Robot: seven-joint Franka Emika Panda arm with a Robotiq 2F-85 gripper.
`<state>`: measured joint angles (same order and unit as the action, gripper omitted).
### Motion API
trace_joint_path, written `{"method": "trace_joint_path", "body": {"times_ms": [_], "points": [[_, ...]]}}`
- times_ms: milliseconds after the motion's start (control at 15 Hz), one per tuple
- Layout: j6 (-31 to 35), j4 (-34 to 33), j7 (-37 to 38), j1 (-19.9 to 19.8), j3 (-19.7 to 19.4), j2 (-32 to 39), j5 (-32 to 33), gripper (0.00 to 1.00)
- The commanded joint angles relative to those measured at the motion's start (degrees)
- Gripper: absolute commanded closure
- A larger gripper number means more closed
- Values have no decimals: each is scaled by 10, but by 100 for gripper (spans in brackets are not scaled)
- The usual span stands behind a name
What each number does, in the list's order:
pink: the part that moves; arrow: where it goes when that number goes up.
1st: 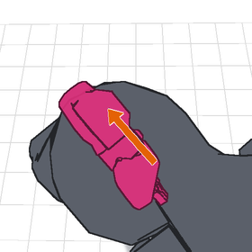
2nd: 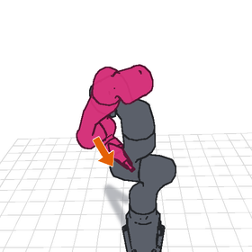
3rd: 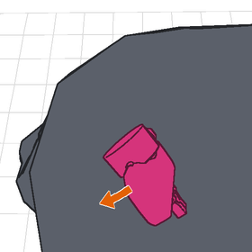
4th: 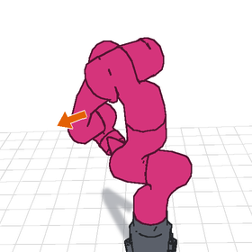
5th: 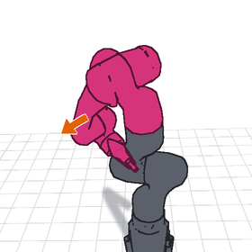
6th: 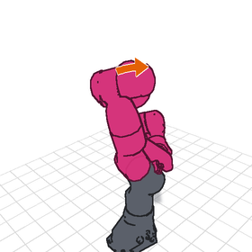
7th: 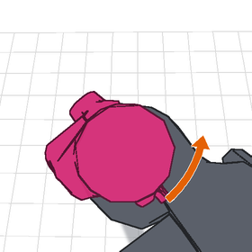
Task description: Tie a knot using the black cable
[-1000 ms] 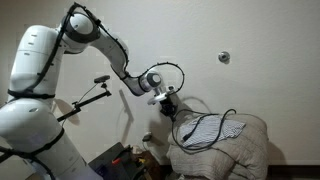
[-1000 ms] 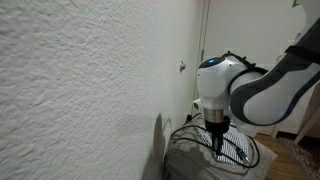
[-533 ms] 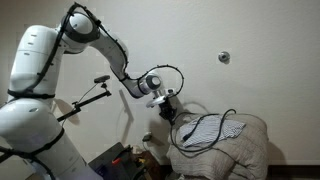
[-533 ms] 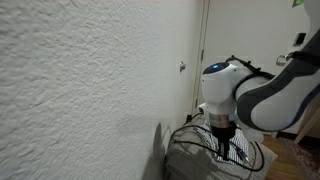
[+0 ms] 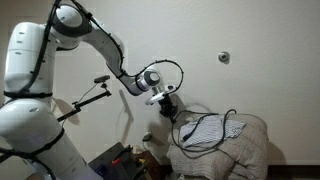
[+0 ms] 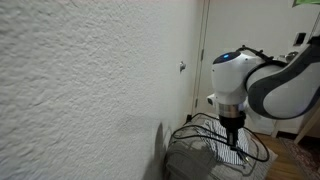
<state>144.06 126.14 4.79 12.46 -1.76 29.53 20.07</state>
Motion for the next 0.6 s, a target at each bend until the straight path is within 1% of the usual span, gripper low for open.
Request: {"method": "trace_joint_path", "body": {"times_ms": [0, 200, 533], "points": [[-13, 56, 19, -1, -22, -63, 22, 97], [-22, 84, 29, -5, -38, -94, 33, 97], [-38, 103, 24, -24, -41, -111, 38, 97]]}}
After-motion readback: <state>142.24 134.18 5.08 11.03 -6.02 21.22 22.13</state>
